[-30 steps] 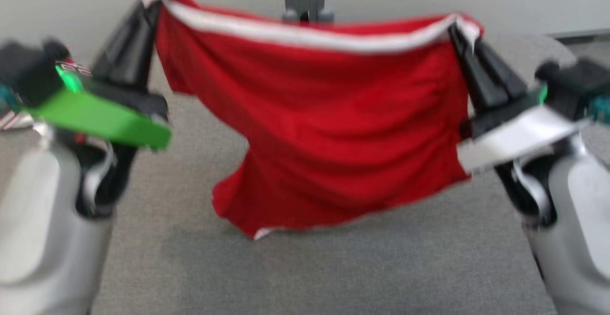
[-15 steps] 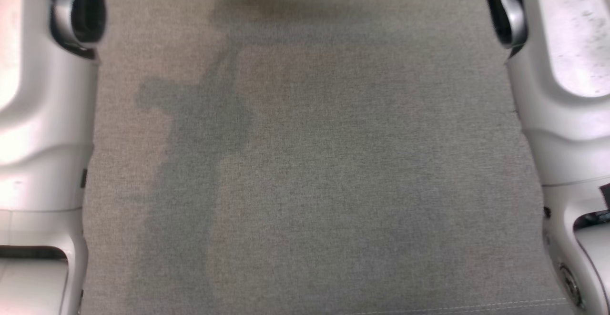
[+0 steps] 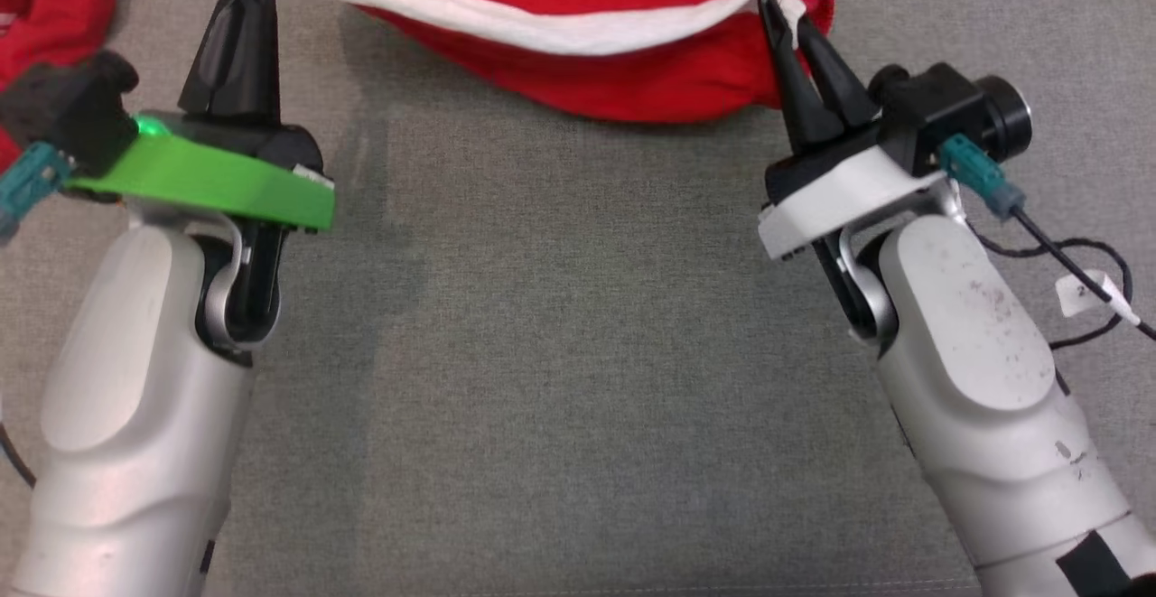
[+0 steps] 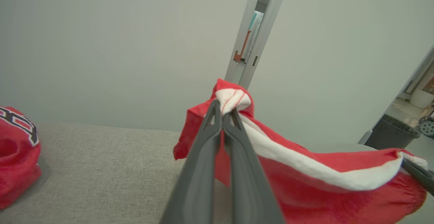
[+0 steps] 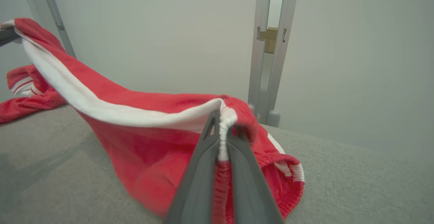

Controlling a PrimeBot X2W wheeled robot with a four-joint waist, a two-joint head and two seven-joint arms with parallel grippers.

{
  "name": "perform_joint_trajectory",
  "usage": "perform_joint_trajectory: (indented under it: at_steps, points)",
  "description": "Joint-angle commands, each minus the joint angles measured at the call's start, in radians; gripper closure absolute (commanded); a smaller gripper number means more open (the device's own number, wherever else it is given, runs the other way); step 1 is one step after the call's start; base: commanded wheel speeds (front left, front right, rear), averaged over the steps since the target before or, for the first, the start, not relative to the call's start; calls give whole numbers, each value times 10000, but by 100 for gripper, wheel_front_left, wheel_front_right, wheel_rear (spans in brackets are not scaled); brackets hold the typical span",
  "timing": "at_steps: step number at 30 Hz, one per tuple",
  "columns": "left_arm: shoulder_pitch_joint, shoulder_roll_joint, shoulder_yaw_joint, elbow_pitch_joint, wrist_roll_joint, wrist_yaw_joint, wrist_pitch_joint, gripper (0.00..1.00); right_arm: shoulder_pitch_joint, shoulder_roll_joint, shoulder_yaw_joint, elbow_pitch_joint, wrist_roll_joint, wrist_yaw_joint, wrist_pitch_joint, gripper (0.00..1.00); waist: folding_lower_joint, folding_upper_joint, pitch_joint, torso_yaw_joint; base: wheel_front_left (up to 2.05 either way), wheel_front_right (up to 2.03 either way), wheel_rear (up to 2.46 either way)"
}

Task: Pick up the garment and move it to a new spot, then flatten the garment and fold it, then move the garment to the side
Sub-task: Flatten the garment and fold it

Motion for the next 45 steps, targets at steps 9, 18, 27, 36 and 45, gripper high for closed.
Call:
perform_joint_trajectory:
  at_steps: [9,18,27,36,45]
  points:
    - [3218,-166,997,-2190,248,49,-37,100,2730,-96,140,-1800,669,-14,-28,100,-1,0,-1107,39,0,0,0]
    - [6041,174,741,-4058,476,449,317,100,5418,-64,181,-3173,901,-14,-28,100,-1,0,-2641,91,0,0,0]
    - [8543,746,883,-6451,581,1512,1222,100,7872,-220,-225,-5275,663,-14,480,100,-1,0,-3467,-3,0,0,0]
    - [8861,733,744,-6439,494,1982,1869,100,8444,-42,9,-5538,482,-14,1015,100,-1,0,-3283,-257,0,0,0]
    - [7258,723,588,-4739,466,1525,1990,100,7522,234,-2,-4202,479,-14,768,100,-1,0,-2641,-489,0,0,0]
